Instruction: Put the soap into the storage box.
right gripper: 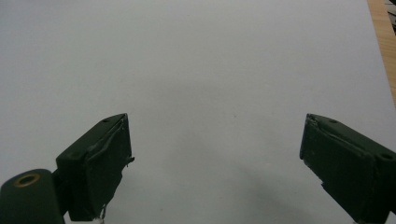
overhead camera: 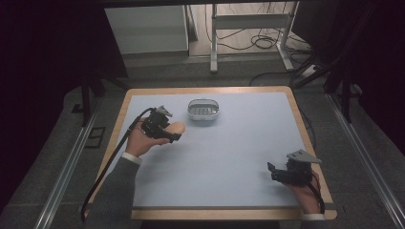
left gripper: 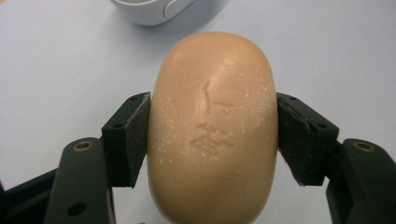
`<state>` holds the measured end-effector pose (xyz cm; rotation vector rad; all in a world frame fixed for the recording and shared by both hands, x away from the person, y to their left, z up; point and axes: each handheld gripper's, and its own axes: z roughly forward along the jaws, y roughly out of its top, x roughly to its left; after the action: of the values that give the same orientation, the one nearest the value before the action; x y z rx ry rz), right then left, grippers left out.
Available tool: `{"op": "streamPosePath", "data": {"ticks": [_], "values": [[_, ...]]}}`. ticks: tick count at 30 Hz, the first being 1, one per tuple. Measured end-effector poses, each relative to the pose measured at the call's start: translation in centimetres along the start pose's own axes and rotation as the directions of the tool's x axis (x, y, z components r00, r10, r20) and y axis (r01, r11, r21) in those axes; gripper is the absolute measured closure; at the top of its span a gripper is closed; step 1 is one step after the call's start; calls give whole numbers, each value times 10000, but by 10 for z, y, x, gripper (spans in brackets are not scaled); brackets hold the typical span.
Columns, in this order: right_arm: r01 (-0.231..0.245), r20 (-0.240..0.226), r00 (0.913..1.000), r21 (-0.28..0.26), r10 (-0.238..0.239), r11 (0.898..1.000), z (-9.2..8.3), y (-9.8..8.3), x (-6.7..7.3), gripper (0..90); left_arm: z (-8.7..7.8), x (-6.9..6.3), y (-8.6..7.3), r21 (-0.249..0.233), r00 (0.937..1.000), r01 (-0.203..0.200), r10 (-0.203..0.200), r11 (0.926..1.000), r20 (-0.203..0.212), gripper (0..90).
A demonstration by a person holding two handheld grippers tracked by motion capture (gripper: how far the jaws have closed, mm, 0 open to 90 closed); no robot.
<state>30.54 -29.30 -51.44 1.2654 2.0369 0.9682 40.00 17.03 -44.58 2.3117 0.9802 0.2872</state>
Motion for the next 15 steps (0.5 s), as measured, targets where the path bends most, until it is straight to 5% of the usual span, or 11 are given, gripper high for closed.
{"op": "streamPosePath", "data": {"ticks": [15], "values": [[2, 29, 10000, 4, -2, 10000, 0, 0, 0, 88, 8, 3, 18, 89, 9998, -130, 128, 9999, 141, 323]]}}
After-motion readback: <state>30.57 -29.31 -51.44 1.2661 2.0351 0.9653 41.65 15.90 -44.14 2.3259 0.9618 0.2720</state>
